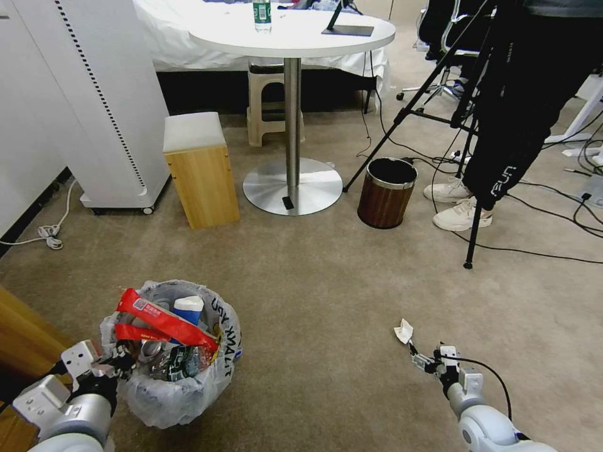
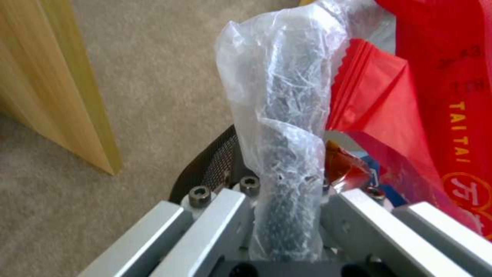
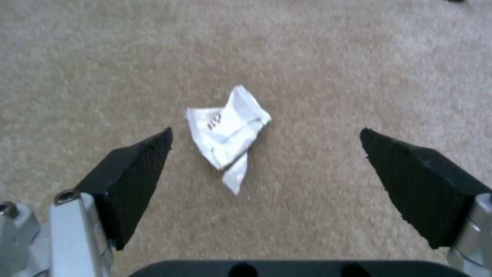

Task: Pick up the trash bin and place the garbage on the floor into it.

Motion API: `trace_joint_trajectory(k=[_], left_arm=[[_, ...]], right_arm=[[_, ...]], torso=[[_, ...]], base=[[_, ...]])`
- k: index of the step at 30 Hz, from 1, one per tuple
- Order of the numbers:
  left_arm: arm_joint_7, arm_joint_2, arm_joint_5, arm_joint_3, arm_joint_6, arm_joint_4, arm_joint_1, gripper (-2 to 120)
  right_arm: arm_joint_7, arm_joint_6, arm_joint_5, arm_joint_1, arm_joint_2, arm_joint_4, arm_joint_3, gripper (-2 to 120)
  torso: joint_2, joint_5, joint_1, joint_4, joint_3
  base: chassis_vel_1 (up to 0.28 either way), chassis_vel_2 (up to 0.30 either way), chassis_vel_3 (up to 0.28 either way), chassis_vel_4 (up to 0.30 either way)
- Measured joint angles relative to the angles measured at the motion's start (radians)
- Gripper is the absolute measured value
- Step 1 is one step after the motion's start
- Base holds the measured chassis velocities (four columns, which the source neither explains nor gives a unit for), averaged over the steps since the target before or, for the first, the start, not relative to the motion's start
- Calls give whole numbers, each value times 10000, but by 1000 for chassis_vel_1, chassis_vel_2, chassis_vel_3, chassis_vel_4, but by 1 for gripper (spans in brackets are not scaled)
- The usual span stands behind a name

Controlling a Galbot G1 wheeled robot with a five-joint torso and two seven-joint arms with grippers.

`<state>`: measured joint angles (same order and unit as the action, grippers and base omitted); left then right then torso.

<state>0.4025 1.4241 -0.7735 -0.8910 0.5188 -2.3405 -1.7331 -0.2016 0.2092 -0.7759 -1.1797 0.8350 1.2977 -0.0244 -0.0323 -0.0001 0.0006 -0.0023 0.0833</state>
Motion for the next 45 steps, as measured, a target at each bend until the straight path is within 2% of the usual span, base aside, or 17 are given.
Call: trace_joint_trajectory(k=[17, 26, 32, 39, 45], left_arm=[[44, -646, -881, -1054, 141, 667, 220, 1], [342, -1482, -2392, -2461, 617, 1316, 302, 1], [471, -1736, -3046, -2842, 900, 1384, 133, 1], [850, -1944, -4310, -3182, 1638, 1095, -193, 1], [862, -2100, -4608, -3212, 1940, 940, -271, 1]], right_arm=[[103, 228, 144, -215, 14, 405, 369, 90], [101, 280, 191, -330, -33, 573, 644, 87], [101, 329, 224, -326, 10, 575, 709, 86], [130, 420, 279, -262, 51, 462, 792, 86], [185, 460, 318, -305, 98, 395, 938, 86]], torso=[[0, -1, 0, 0, 0], [0, -1, 0, 0, 1], [0, -2, 0, 1, 0], [0, 1, 0, 2, 0], [0, -2, 0, 0, 0]], base=[[0, 0, 0, 0], [0, 0, 0, 0], [0, 0, 0, 0], [0, 0, 0, 0], [0, 0, 0, 0]])
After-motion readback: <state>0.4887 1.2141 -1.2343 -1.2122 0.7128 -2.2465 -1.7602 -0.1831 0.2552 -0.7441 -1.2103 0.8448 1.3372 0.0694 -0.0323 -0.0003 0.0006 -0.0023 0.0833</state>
